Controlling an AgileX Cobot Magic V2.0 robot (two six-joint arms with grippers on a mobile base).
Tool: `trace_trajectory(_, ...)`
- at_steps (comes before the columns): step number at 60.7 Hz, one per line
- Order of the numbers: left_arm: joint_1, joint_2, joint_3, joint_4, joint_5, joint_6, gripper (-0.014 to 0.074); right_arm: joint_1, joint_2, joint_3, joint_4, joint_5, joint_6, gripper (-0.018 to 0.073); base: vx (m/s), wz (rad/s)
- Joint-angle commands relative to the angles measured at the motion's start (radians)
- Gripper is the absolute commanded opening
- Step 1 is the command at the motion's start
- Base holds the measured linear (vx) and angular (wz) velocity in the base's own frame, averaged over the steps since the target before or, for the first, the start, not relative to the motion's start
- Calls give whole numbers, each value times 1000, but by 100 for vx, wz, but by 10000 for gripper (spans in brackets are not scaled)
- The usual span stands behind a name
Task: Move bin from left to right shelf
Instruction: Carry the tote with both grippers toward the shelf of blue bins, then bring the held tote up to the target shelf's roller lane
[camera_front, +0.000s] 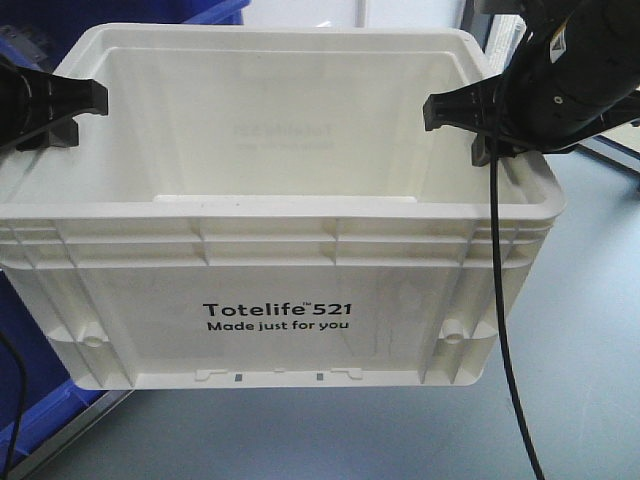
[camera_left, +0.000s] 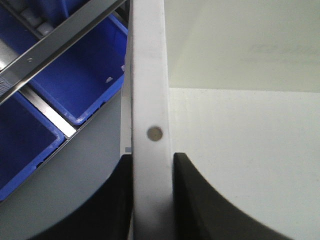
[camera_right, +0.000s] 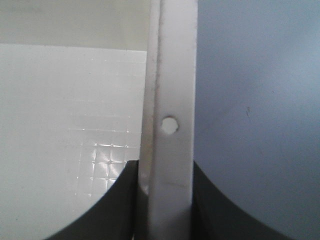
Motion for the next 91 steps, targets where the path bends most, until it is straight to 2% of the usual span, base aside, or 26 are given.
trace_trajectory(1, -3, -39, -40, 36, -100, 10, 55, -8, -47, -37, -71, -57, -7, 31, 6, 42)
trace_trajectory(91, -3, -39, -40, 36, -100, 10, 55, -8, -47, -37, -71, -57, -7, 31, 6, 39)
